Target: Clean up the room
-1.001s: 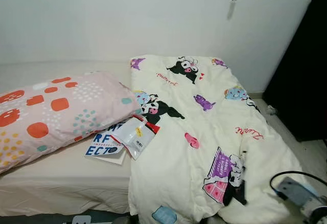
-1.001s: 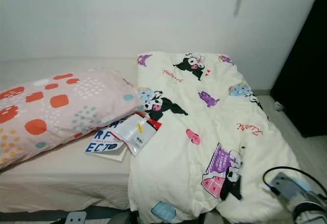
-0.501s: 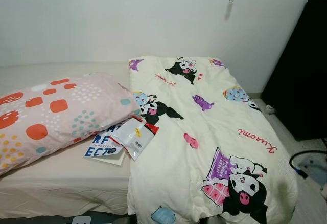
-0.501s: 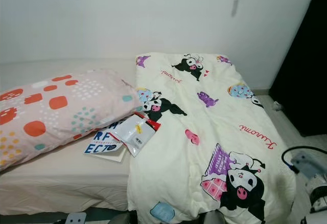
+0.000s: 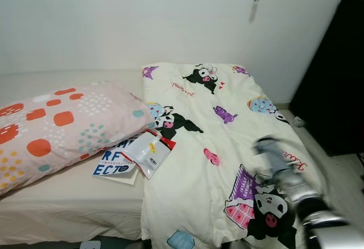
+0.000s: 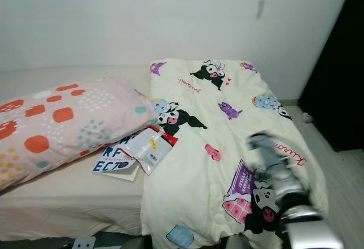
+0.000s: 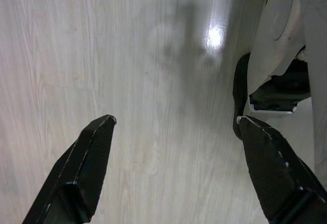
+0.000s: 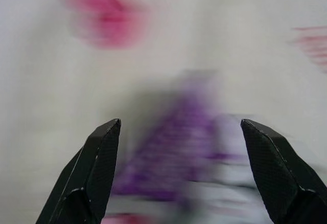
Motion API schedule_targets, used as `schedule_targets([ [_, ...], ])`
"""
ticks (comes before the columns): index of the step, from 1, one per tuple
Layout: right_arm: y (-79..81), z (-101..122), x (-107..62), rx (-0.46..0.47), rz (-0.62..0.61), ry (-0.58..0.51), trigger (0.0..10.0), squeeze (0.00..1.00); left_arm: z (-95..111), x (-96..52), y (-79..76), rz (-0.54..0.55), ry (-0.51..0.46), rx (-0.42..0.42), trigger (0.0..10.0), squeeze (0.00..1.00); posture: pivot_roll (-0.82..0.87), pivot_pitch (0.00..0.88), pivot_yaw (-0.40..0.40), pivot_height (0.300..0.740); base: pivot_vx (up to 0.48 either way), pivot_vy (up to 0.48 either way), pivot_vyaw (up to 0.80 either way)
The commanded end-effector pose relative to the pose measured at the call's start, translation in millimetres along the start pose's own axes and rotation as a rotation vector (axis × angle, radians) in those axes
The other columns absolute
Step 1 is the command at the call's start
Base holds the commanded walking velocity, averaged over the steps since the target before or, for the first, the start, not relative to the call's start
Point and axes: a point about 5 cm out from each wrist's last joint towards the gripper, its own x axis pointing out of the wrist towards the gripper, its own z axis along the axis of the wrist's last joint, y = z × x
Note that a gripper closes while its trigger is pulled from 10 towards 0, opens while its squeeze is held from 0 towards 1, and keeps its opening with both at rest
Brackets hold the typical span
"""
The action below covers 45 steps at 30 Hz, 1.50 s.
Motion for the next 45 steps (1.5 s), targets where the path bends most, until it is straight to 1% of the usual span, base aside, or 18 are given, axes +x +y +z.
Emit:
schedule_targets([
  [1, 27.9, -13, 1.2, 0.056, 0.128, -0.009, 10.0, 0.00, 14, 0.0, -17.0, -0.060, -0.049, -0.013, 10.0, 0.00, -0.03, 0.005, -0.015, 0.609, 0.000, 0.000, 0.00],
  [10, 66.4, 7, 0.5, 0.068, 0.332, -0.169, 10.0, 0.00, 18, 0.0, -19.5, -0.049, -0.056, -0.022, 10.0, 0.00, -0.04, 0.007, -0.015, 0.619, 0.000, 0.000, 0.00],
  [15, 84.7, 35, -2.1, 0.037, 0.432, -0.307, 10.0, 0.00, 41, -0.4, -20.6, -0.024, -0.119, -0.175, 10.0, 0.00, -0.02, 0.018, -0.018, 0.619, 0.000, 0.000, 0.00],
  [16, 93.3, 50, -3.6, -0.017, 0.455, -0.364, 10.0, 0.00, 62, -1.5, -7.3, 0.014, -0.197, -0.284, 10.0, 0.00, -0.01, 0.031, -0.016, 0.619, 0.000, 0.000, 0.00],
  [17, 93.3, 50, -3.6, -0.017, 0.455, -0.364, 10.0, 0.00, 62, -1.5, -7.3, 0.014, -0.197, -0.284, 10.0, 0.00, -0.01, 0.031, -0.016, 0.619, 0.000, 0.000, 0.00],
  [19, 108.1, 70, -6.2, -0.154, 0.473, -0.430, 10.0, 0.00, 98, -9.7, 42.3, 0.086, -0.394, -0.455, 10.0, 0.00, -0.01, 0.044, -0.011, 0.619, 0.000, 0.000, 0.00],
  [21, 113.1, 74, -7.4, -0.189, 0.481, -0.448, 10.0, 0.00, 109, -14.6, 58.5, 0.106, -0.463, -0.484, 10.0, 0.00, 0.00, 0.064, -0.005, 0.619, 0.000, 0.000, 0.00],
  [23, 125.8, 85, -10.0, -0.198, 0.517, -0.481, 10.0, 0.00, 153, -31.4, 80.0, 0.115, -0.642, -0.609, 10.0, 0.00, 0.02, 0.108, -0.001, 0.619, 0.000, 0.000, 0.00],
  [26, 130.2, 88, -10.9, -0.199, 0.533, -0.490, 10.0, 0.00, 168, -38.0, 85.3, 0.104, -0.699, -0.674, 10.0, 0.00, 0.02, 0.108, -0.001, 0.619, 0.000, 0.000, 0.00],
  [32, 149.8, 86, -15.7, -0.258, 0.604, -0.500, 10.0, 0.00, 227, -74.9, 102.9, 0.020, -0.982, -0.751, 10.0, 0.00, 0.02, 0.176, 0.002, 0.619, 0.000, 0.000, 0.00],
  [33, 153.9, 73, -16.5, -0.251, 0.621, -0.479, 10.0, 0.00, 257, -93.0, 90.5, -0.228, -1.094, -0.759, 10.0, 0.00, 0.01, 0.220, 0.007, 0.619, 0.000, 0.000, 0.00],
  [35, 153.9, 73, -16.5, -0.251, 0.621, -0.479, 10.0, 0.00, 257, -93.0, 90.5, -0.228, -1.094, -0.759, 10.0, 0.00, 0.01, 0.220, 0.007, 0.619, 0.000, 0.000, 0.00],
  [36, 155.8, 61, -17.2, -0.238, 0.632, -0.460, 10.0, 0.00, 276, -107.9, 74.9, -0.449, -1.173, -0.728, 10.0, 0.00, 0.01, 0.233, 0.009, 0.619, 0.000, 0.000, 0.00],
  [37, 155.8, 61, -17.2, -0.238, 0.632, -0.460, 10.0, 0.00, 276, -107.9, 74.9, -0.449, -1.173, -0.728, 10.0, 0.00, 0.01, 0.233, 0.009, 0.619, 0.000, 0.000, 0.00],
  [39, 154.1, 35, -20.2, -0.198, 0.661, -0.421, 10.0, 0.00, 287, -122.1, 27.4, -0.801, -1.193, -0.554, 10.0, 0.00, -0.01, 0.253, 0.011, 0.619, 0.000, 0.000, 0.00],
  [40, 154.1, 35, -20.2, -0.198, 0.661, -0.421, 10.0, 0.00, 287, -122.1, 27.4, -0.801, -1.193, -0.554, 10.0, 0.00, -0.01, 0.253, 0.011, 0.619, 0.000, 0.000, 0.00],
  [42, 144.0, 4, -26.7, -0.219, 0.693, -0.355, 10.0, 0.00, 273, -106.2, -13.7, -0.834, -1.067, -0.416, 10.0, 0.00, -0.05, 0.287, 0.009, 0.619, 0.000, 0.000, 0.00],
  [45, 136.3, -9, -29.9, -0.249, 0.687, -0.323, 10.0, 0.00, 268, -99.9, -25.6, -0.820, -1.024, -0.363, 10.0, 0.00, -0.05, 0.290, 0.009, 0.619, 0.000, 0.000, 0.00],
])
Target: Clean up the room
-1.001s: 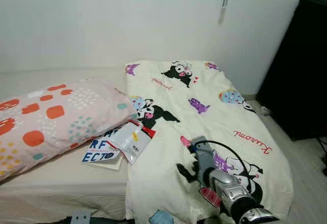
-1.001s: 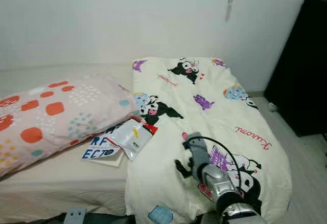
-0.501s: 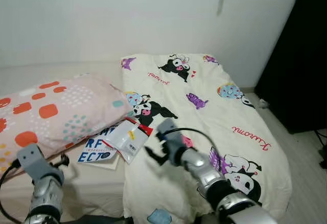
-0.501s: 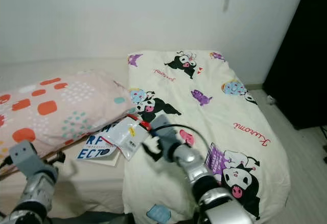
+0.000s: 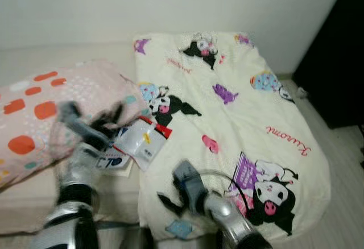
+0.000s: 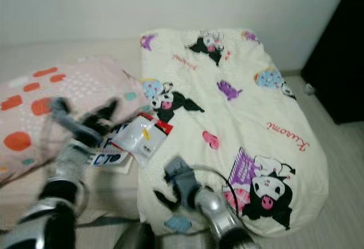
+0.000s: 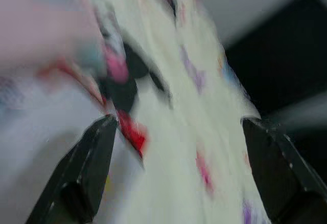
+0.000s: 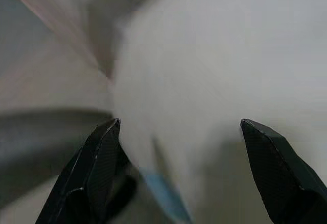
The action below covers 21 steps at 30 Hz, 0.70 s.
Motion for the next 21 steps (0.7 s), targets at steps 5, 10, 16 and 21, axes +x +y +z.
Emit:
schedule_targets([
  [5, 2.3, -20, -24.6, -0.021, -0.005, 0.063, 10.0, 0.00, -15, -3.1, 8.3, 0.108, 0.111, 0.184, 10.0, 0.00, -0.09, 0.314, 0.014, 0.619, 0.000, 0.000, 0.00],
  [10, 1.8, -27, -50.0, 0.001, -0.045, 0.059, 10.0, 0.00, 25, 3.6, 16.7, 0.299, -0.007, 0.444, 10.0, 0.00, -0.11, 0.334, 0.026, 0.619, 0.000, 0.000, 0.00],
  [16, 8.0, -29, -56.8, 0.011, -0.055, 0.069, 10.0, 0.00, 60, 10.4, 9.8, 0.303, -0.110, 0.580, 10.0, 0.00, -0.11, 0.343, 0.027, 0.619, 0.000, 0.000, 0.00],
  [21, 12.7, -30, -60.7, 0.016, -0.058, 0.087, 10.0, 0.00, 56, 9.3, 15.3, 0.275, -0.028, 0.572, 10.0, 1.00, -0.10, 0.348, 0.027, 0.619, 0.000, 0.000, 0.00],
])
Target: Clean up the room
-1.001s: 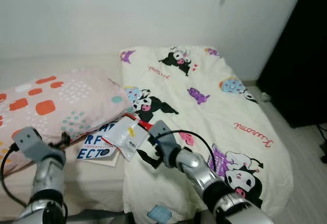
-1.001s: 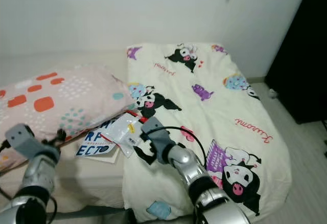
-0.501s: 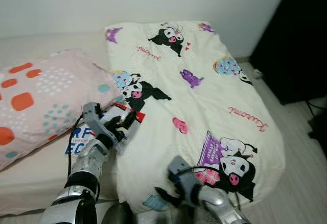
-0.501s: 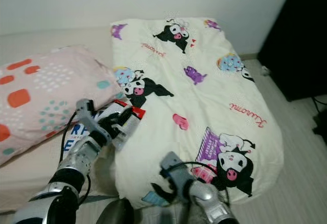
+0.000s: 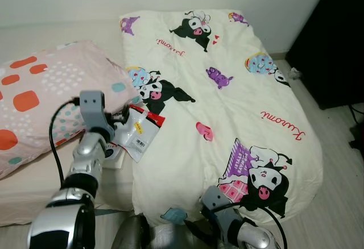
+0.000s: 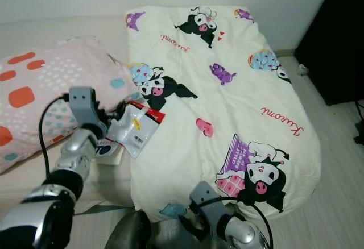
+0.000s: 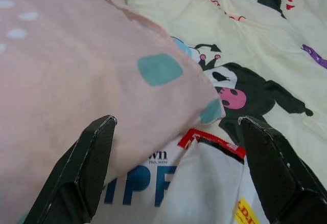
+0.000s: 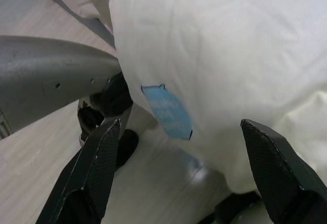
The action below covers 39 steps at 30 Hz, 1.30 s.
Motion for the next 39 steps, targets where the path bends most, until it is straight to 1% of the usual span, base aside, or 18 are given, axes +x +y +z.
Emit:
schedule_targets([
  [1, 6.0, -5, -3.7, 0.017, 0.005, 0.027, 10.0, 0.00, -23, -9.1, 3.0, -0.027, 0.117, -0.035, 10.0, 1.00, -0.10, 0.351, 0.029, 0.619, 0.000, 0.000, 0.00],
  [3, 6.0, -6, -9.5, 0.022, -0.010, 0.044, 10.0, 0.00, -43, -19.0, 6.4, 0.002, 0.189, -0.069, 10.0, 1.00, -0.11, 0.356, 0.030, 0.619, 0.000, 0.000, 0.00],
  [4, 6.0, -6, -9.5, 0.022, -0.010, 0.044, 10.0, 0.00, -43, -19.0, 6.4, 0.002, 0.189, -0.069, 10.0, 1.00, -0.11, 0.356, 0.030, 0.619, 0.000, 0.000, 0.00],
  [5, 5.4, -6, -11.8, 0.024, -0.017, 0.050, 10.0, 0.00, -51, -23.6, 7.2, 0.007, 0.222, -0.067, 10.0, 1.00, -0.11, 0.360, 0.032, 0.619, 0.000, 0.000, 0.00],
  [6, 5.4, -6, -11.8, 0.024, -0.017, 0.050, 10.0, 0.00, -51, -23.6, 7.2, 0.007, 0.222, -0.067, 10.0, 1.00, -0.11, 0.360, 0.032, 0.619, 0.000, 0.000, 0.00],
  [7, 4.9, -6, -13.8, 0.025, -0.023, 0.054, 10.0, 0.00, -57, -27.6, 7.6, 0.007, 0.252, -0.053, 10.0, 1.00, -0.12, 0.363, 0.031, 0.619, 0.000, 0.000, 0.00],
  [9, 4.9, -6, -13.8, 0.025, -0.023, 0.054, 10.0, 0.00, -57, -27.6, 7.6, 0.007, 0.252, -0.053, 10.0, 1.00, -0.12, 0.363, 0.031, 0.619, 0.000, 0.000, 0.00],
  [11, 5.4, -6, -16.9, 0.027, -0.028, 0.062, 10.0, 0.00, -64, -31.8, 7.9, 0.006, 0.287, -0.028, 10.0, 1.00, -0.12, 0.367, 0.031, 0.619, 0.000, 0.000, 0.00],
  [14, 5.6, -6, -18.9, 0.029, -0.032, 0.066, 10.0, 0.00, -66, -33.5, 9.3, 0.018, 0.304, -0.011, 10.0, 1.00, -0.13, 0.372, 0.030, 0.619, 0.000, 0.000, 0.00],
  [18, 5.9, -7, -22.7, 0.033, -0.039, 0.074, 10.0, 0.00, -70, -34.9, 9.9, 0.033, 0.330, -0.017, 10.0, 1.00, -0.13, 0.379, 0.031, 0.619, 0.000, 0.000, 0.00],
  [19, 5.3, -8, -23.9, 0.034, -0.044, 0.079, 10.0, 0.00, -73, -35.5, 6.9, 0.024, 0.345, -0.056, 10.0, 0.19, -0.13, 0.380, 0.033, 0.619, 0.000, 0.000, 0.00],
  [20, 5.3, -8, -23.9, 0.034, -0.044, 0.079, 10.0, 0.00, -73, -35.5, 6.9, 0.024, 0.345, -0.056, 10.0, 0.19, -0.13, 0.380, 0.033, 0.619, 0.000, 0.000, 0.00],
  [21, 4.4, -8, -24.6, 0.035, -0.051, 0.082, 10.0, 0.00, -76, -36.2, 2.6, 0.004, 0.359, -0.088, 10.0, 0.00, -0.13, 0.378, 0.034, 0.619, 0.000, 0.000, 0.00],
  [25, 2.9, -7, -25.8, 0.037, -0.062, 0.085, 10.0, 0.00, -81, -37.7, -4.5, -0.030, 0.379, -0.123, 10.0, 0.00, -0.13, 0.378, 0.034, 0.619, 0.000, 0.000, 0.00],
  [26, 2.1, -6, -26.7, 0.038, -0.068, 0.086, 10.0, 0.00, -83, -38.5, -7.7, -0.045, 0.385, -0.129, 8.3, 0.00, -0.13, 0.376, 0.034, 0.619, 0.000, 0.000, 0.00],
  [27, 1.2, -6, -28.0, 0.036, -0.073, 0.088, 10.0, 0.00, -85, -39.4, -10.8, -0.056, 0.388, -0.129, 0.0, 0.00, -0.13, 0.375, 0.034, 0.619, 0.000, 0.000, 0.00],
  [34, -2.9, -4, -31.4, 0.022, -0.088, 0.098, 10.0, 0.00, -92, -43.7, -20.1, -0.079, 0.398, -0.108, 0.0, 0.00, -0.14, 0.367, 0.032, 0.619, 0.000, 0.000, 0.00],
  [39, -5.4, -3, -31.4, 0.020, -0.097, 0.096, 10.0, 0.00, -96, -47.0, -21.3, -0.085, 0.408, -0.090, 0.0, 0.00, -0.14, 0.362, 0.033, 0.619, 0.000, 0.000, 0.00],
])
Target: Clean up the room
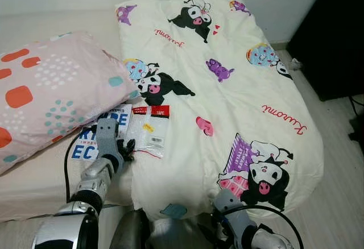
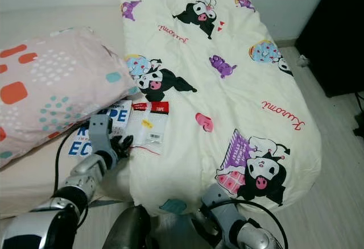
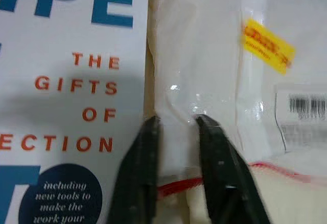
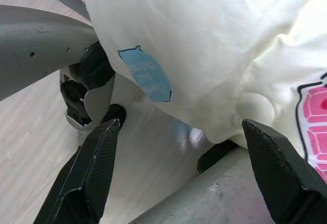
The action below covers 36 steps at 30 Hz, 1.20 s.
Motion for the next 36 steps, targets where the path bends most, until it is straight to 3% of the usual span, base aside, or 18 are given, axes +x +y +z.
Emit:
schedule_targets([
  [1, 3.1, -7, -3.5, 0.021, 0.002, 0.023, 10.0, 0.00, -16, -5.2, 0.9, 0.006, 0.048, 0.002, 0.0, 0.00, -0.14, 0.362, 0.033, 0.619, 0.000, 0.000, 0.00],
  [7, -2.3, -3, -2.0, 0.014, -0.017, 0.017, 10.0, 0.00, -25, -9.8, 3.0, 0.010, 0.066, 0.003, 0.0, 0.00, -0.13, 0.348, 0.035, 0.619, 0.000, 0.000, 0.00],
  [11, -10.0, 0, 3.6, 0.002, -0.035, 0.013, 10.0, 0.00, -26, -7.9, -5.3, -0.029, 0.029, -0.180, 0.0, 0.00, -0.12, 0.311, 0.038, 0.619, 0.000, 0.000, 0.00],
  [12, -10.0, 0, 3.6, 0.002, -0.035, 0.013, 10.0, 0.00, -26, -7.9, -5.3, -0.029, 0.029, -0.180, 0.0, 0.00, -0.12, 0.311, 0.038, 0.619, 0.000, 0.000, 0.00],
  [14, -13.5, 3, 6.9, -0.005, -0.043, 0.005, 10.0, 0.00, -22, -3.2, -21.3, -0.128, -0.010, -0.320, 0.0, 0.00, -0.12, 0.293, 0.041, 0.619, 0.000, 0.000, 0.00],
  [15, -13.5, 3, 6.9, -0.005, -0.043, 0.005, 10.0, 0.00, -22, -3.2, -21.3, -0.128, -0.010, -0.320, 0.0, 0.00, -0.12, 0.293, 0.041, 0.619, 0.000, 0.000, 0.00],
  [16, -16.5, 7, 9.5, -0.008, -0.051, -0.007, 10.0, 0.00, -18, 0.0, -36.4, -0.232, -0.041, -0.441, 0.0, 0.00, -0.12, 0.281, 0.042, 0.619, 0.000, 0.000, 0.00],
  [18, -16.5, 7, 9.5, -0.008, -0.051, -0.007, 10.0, 0.00, -18, 0.0, -36.4, -0.232, -0.041, -0.441, 0.0, 0.00, -0.12, 0.281, 0.042, 0.619, 0.000, 0.000, 0.00],
  [19, -19.5, 12, 12.7, -0.008, -0.058, -0.023, 10.0, 0.00, -13, 1.3, -55.8, -0.386, -0.076, -0.566, 0.0, 0.00, -0.11, 0.265, 0.043, 0.619, 0.000, 0.000, 0.00],
  [20, -19.5, 12, 12.7, -0.008, -0.058, -0.023, 10.0, 0.00, -13, 1.3, -55.8, -0.386, -0.076, -0.566, 0.0, 0.00, -0.11, 0.265, 0.043, 0.619, 0.000, 0.000, 0.00],
  [21, -23.0, 16, 16.4, -0.001, -0.065, -0.040, 10.0, 0.00, -7, -2.1, -78.8, -0.584, -0.101, -0.637, 0.0, 0.00, -0.11, 0.242, 0.040, 0.619, 0.000, 0.000, 0.00],
  [24, -23.0, 16, 16.4, -0.001, -0.065, -0.040, 10.0, 0.00, -7, -2.1, -78.8, -0.584, -0.101, -0.637, 0.0, 0.00, -0.11, 0.242, 0.040, 0.619, 0.000, 0.000, 0.00],
  [25, -26.1, 20, 20.0, 0.000, -0.069, -0.052, 10.0, 0.00, -3, -9.4, -98.6, -0.761, -0.114, -0.678, 0.0, 0.00, -0.10, 0.222, 0.040, 0.619, 0.000, 0.000, 0.00],
  [27, -26.1, 20, 20.0, 0.000, -0.069, -0.052, 10.0, 0.00, -3, -9.4, -98.6, -0.761, -0.114, -0.678, 0.0, 0.00, -0.10, 0.222, 0.040, 0.619, 0.000, 0.000, 0.00],
  [28, -32.1, 26, 25.0, 0.013, -0.091, -0.073, 10.0, 0.00, 3, -18.2, -115.6, -0.896, -0.138, -0.708, 0.0, 0.00, -0.10, 0.183, 0.040, 0.619, 0.000, 0.000, 0.00],
  [31, -38.3, 34, 29.6, 0.036, -0.114, -0.102, 10.0, 0.00, 9, -20.7, -124.3, -0.935, -0.168, -0.722, 0.0, 0.00, -0.10, 0.157, 0.039, 0.619, 0.000, 0.000, 0.00],
  [33, -44.0, 41, 34.4, 0.083, -0.123, -0.143, 10.0, 0.00, 20, -15.8, -121.7, -0.876, -0.240, -0.731, 0.0, 0.00, -0.10, 0.124, 0.036, 0.619, 0.000, 0.000, 0.00],
  [36, -44.3, 44, 44.4, 0.146, -0.111, -0.155, 10.0, 0.00, 47, -7.5, -99.7, -0.734, -0.389, -0.743, 0.0, 0.00, -0.09, 0.086, 0.024, 0.629, 0.000, 0.000, 0.00],
])
